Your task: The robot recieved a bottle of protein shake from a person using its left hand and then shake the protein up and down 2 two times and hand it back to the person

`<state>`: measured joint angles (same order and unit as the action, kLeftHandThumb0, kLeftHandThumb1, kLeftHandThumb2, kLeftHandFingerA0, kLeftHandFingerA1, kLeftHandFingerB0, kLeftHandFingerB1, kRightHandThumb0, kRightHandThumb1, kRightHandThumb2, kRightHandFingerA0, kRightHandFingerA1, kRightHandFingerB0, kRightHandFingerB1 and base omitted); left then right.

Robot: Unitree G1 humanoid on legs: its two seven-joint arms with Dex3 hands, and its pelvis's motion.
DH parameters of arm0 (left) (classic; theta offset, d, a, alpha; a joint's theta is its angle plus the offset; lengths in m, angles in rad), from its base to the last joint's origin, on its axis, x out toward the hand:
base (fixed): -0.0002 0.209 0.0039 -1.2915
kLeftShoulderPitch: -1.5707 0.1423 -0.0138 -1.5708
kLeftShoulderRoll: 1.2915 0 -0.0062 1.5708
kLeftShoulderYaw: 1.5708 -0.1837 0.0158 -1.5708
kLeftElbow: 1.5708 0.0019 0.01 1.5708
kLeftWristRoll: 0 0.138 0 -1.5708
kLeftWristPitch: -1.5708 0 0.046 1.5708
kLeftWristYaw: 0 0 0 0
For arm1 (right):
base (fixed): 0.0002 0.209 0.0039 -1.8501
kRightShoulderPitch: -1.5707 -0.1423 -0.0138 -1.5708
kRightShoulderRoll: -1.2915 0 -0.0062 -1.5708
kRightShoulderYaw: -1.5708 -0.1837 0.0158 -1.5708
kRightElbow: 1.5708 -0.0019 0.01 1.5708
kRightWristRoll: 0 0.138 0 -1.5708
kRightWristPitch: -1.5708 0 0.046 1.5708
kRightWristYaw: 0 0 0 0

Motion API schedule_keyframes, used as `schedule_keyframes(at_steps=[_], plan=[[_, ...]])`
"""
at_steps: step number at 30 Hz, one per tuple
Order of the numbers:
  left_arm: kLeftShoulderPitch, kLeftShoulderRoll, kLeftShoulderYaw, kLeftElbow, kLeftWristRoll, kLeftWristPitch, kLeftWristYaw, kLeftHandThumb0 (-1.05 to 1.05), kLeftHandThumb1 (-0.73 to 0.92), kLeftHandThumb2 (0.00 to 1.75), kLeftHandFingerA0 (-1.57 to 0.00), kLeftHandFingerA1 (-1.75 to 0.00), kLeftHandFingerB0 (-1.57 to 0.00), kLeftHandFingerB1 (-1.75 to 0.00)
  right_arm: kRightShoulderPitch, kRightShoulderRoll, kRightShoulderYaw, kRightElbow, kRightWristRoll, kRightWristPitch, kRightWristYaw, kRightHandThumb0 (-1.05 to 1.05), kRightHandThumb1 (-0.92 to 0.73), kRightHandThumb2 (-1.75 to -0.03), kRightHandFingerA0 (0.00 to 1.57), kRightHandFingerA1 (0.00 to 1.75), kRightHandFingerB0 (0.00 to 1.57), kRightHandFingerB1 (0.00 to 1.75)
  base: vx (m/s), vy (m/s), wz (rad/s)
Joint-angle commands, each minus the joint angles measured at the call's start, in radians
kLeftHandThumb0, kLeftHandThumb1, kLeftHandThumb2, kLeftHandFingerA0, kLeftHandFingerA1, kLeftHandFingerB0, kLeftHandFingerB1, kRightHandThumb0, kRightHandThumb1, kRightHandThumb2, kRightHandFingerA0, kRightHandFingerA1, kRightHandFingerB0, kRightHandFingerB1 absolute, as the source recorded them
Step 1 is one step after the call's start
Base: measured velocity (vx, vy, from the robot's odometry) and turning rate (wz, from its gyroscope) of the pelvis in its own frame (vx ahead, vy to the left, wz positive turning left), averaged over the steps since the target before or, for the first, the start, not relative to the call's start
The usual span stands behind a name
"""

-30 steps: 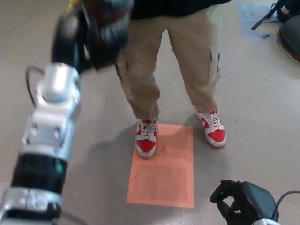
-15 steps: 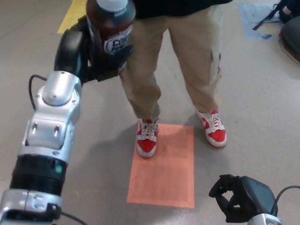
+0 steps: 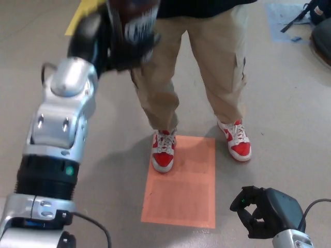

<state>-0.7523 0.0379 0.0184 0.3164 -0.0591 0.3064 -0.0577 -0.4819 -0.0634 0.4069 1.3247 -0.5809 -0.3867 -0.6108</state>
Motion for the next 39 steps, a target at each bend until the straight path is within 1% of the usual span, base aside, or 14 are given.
schedule_keyframes(at_steps=[1, 3, 7, 13, 14, 19, 20, 22, 23, 28, 29, 33, 36, 39], plan=[[0.203, -0.018, -0.076, 0.113, 0.036, 0.025, -0.03, -0.21, 0.83, 0.65, -1.13, -0.67, -0.76, -0.73, 0.016, -0.006, 0.007, 0.002, -0.005, 0.006, 0.0, -0.51, -0.52, -1.15, 0.91, 0.89, 0.89, 0.84, 0.0, 0.0, 0.0], [0.222, -0.017, -0.092, 0.13, 0.042, 0.006, -0.038, -0.24, 0.82, 0.65, -1.14, -0.65, -0.79, -0.74, 0.018, -0.008, 0.0, 0.002, 0.004, -0.004, 0.007, -0.52, -0.52, -1.16, 0.81, 0.87, 0.87, 0.85, 0.0, 0.0, 0.0], [0.2, -0.006, -0.108, 0.089, 0.037, 0.03, -0.046, -0.28, 0.82, 0.65, -1.13, -0.67, -0.79, -0.75, 0.019, -0.009, -0.01, 0.001, 0.014, -0.006, 0.022, -0.51, -0.51, -1.12, 0.86, 0.9, 0.86, 0.85, 0.0, 0.0, 0.02], [0.196, -0.008, -0.114, 0.02, 0.026, 0.068, -0.055, -0.27, 0.82, 0.65, -1.14, -0.67, -0.78, -0.78, 0.025, -0.005, -0.004, 0.002, 0.005, 0.004, 0.016, -0.53, -0.53, -1.09, 0.82, 0.81, 0.89, 0.82, 0.0, 0.0, 0.0], [0.202, -0.013, -0.114, 0.006, 0.022, 0.08, -0.054, -0.26, 0.82, 0.65, -1.13, -0.69, -0.77, -0.77, 0.031, -0.003, -0.004, 0.003, 0.005, 0.005, 0.014, -0.51, -0.58, -1.0, 0.81, 0.72, 0.94, 0.75, 0.0, 0.0, 0.0], [0.204, -0.029, -0.114, -0.063, 0.012, 0.128, -0.052, -0.29, 0.82, 0.65, -1.14, -0.69, -0.78, -0.79, 0.051, -0.004, -0.001, 0.002, 0.004, 0.007, 0.012, -0.52, -0.62, -0.95, 0.8, 0.69, 0.94, 0.71, 0.0, 0.0, 0.0], [0.195, -0.032, -0.112, -0.089, 0.01, 0.143, -0.048, -0.29, 0.81, 0.65, -1.15, -0.67, -0.79, -0.78, 0.056, -0.002, -0.002, 0.001, 0.005, 0.001, 0.008, -0.48, -0.59, -0.94, 0.85, 0.78, 0.93, 0.7, 0.0, 0.0, 0.0], [0.179, -0.034, -0.11, -0.114, 0.01, 0.154, -0.048, -0.27, 0.82, 0.65, -1.15, -0.66, -0.79, -0.78, 0.059, -0.004, 0.004, 0.0, -0.003, -0.006, -0.009, -0.48, -0.58, -0.95, 0.83, 0.77, 0.93, 0.72, 0.0, 0.0, 0.0], [0.166, -0.04, -0.1, -0.116, -0.002, 0.154, -0.052, -0.26, 0.82, 0.65, -1.15, -0.68, -0.78, -0.79, 0.058, -0.004, -0.002, -0.001, 0.003, -0.013, -0.011, -0.51, -0.52, -1.09, 0.8, 0.81, 0.89, 0.8, 0.0, 0.0, 0.0], [0.111, -0.031, -0.084, -0.166, -0.016, 0.208, -0.066, -0.29, 0.84, 0.65, -1.11, -0.68, -0.77, -0.79, 0.061, -0.003, 0.0, 0.0, 0.003, -0.01, -0.004, -0.52, -0.52, -1.07, 0.86, 0.85, 0.88, 0.79, 0.0, 0.0, 0.0], [0.1, -0.031, -0.078, -0.169, -0.018, 0.215, -0.065, -0.29, 0.84, 0.65, -1.12, -0.68, -0.78, -0.78, 0.062, -0.003, -0.001, 0.0, 0.003, -0.011, -0.003, -0.5, -0.6, -0.94, 0.85, 0.8, 0.9, 0.72, 0.0, 0.0, 0.0], [0.036, -0.02, -0.035, -0.173, -0.04, 0.258, -0.066, -0.26, 0.84, 0.65, -1.04, -0.77, -0.77, -0.72, 0.054, -0.003, -0.002, -0.001, 0.005, -0.01, 0.007, -0.51, -0.61, -0.9, 0.89, 0.79, 0.92, 0.71, 0.0, 0.0, 0.0], [-0.011, -0.02, -0.003, -0.16, -0.048, 0.286, -0.059, -0.26, 0.84, 0.65, -1.12, -0.69, -0.78, -0.75, 0.045, -0.001, -0.007, -0.001, 0.01, -0.001, 0.017, -0.5, -0.61, -0.89, 0.85, 0.73, 0.93, 0.68, 0.0, 0.0, 0.0], [-0.052, -0.015, 0.021, -0.146, -0.056, 0.296, -0.06, -0.27, 0.83, 0.65, -1.14, -0.66, -0.8, -0.75, 0.035, 0.003, -0.007, 0.001, 0.009, 0.009, 0.023, -0.5, -0.6, -0.93, 0.88, 0.78, 0.93, 0.7, 0.0, 0.0, 0.0]])
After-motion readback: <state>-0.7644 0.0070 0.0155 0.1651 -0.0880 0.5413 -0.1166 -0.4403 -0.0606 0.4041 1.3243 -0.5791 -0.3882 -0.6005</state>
